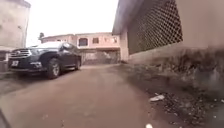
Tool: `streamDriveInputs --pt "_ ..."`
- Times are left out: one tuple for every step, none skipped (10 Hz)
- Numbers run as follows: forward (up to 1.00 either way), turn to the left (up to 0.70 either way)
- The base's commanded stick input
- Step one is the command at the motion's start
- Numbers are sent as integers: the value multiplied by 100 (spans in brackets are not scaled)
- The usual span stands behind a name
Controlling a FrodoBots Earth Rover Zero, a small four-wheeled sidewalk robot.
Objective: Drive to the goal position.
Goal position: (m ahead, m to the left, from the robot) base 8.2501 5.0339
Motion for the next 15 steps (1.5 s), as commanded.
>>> streamDriveInputs --pt "100 12" --pt "100 2" --pt "100 -15" --pt "100 -28" --pt "100 -28" --pt "100 -23" --pt "100 2" --pt "100 12" --pt "100 12" --pt "100 12" --pt "100 12" --pt "100 12" --pt "100 12" --pt "100 12" --pt "100 -25"
